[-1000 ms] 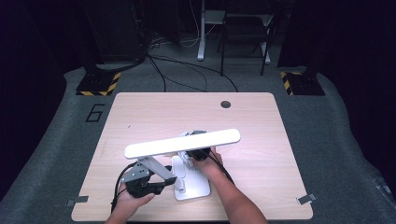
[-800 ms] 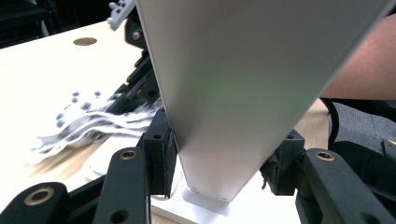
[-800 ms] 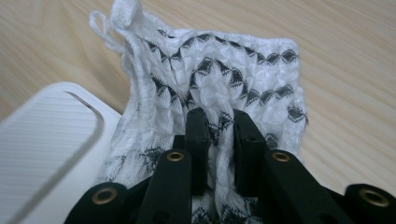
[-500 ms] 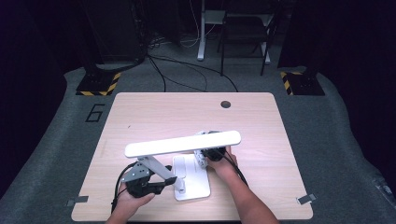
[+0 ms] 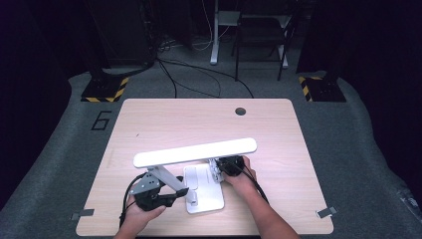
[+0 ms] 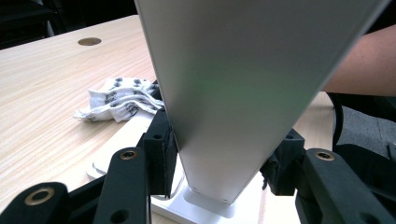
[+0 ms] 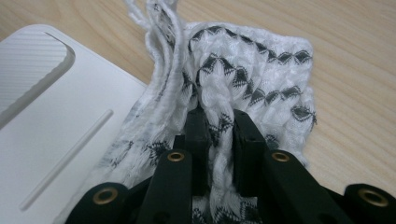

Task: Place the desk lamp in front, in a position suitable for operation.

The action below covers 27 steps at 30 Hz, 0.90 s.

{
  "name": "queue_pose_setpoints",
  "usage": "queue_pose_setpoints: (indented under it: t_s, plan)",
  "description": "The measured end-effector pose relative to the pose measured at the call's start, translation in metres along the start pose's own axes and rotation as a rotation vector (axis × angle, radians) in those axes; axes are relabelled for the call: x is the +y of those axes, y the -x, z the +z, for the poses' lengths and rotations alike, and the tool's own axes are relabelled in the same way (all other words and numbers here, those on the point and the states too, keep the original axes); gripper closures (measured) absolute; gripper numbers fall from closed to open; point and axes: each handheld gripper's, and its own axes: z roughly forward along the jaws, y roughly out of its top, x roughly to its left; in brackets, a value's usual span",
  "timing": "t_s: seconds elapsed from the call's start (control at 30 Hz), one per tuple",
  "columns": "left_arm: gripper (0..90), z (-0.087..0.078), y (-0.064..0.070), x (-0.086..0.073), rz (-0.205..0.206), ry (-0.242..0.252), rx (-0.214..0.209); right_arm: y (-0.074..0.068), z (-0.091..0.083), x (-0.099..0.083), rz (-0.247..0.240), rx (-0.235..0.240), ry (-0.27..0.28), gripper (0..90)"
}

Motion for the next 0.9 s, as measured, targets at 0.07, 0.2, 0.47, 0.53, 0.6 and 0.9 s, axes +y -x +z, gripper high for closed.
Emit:
queue_pose_setpoints:
  t_s: [0.07,0.2,0.47,0.53,0.6,0.9]
  plan:
    - [53.4,0.000,0.000,0.000,-0.005,0.002,0.002,-0.003,-0.001,-0.002,0.008,-0.002,0.013,79.6]
    - [53.4,0.000,0.000,-0.001,-0.005,0.004,0.001,-0.004,-0.005,-0.006,0.005,0.010,0.012,79.8]
    - [53.4,0.000,0.001,-0.001,-0.001,0.004,0.011,-0.010,-0.016,-0.018,0.007,0.031,0.012,79.9]
    - [53.4,0.000,0.001,-0.001,0.000,0.002,0.012,-0.013,-0.021,-0.024,-0.007,0.039,0.021,79.9]
    - [53.4,0.000,0.002,-0.001,0.000,0.001,0.015,-0.016,-0.025,-0.029,-0.002,0.050,0.024,79.9]
    - [53.4,0.000,0.002,-0.001,0.001,-0.002,0.019,-0.034,-0.051,-0.057,-0.030,0.072,0.037,79.9]
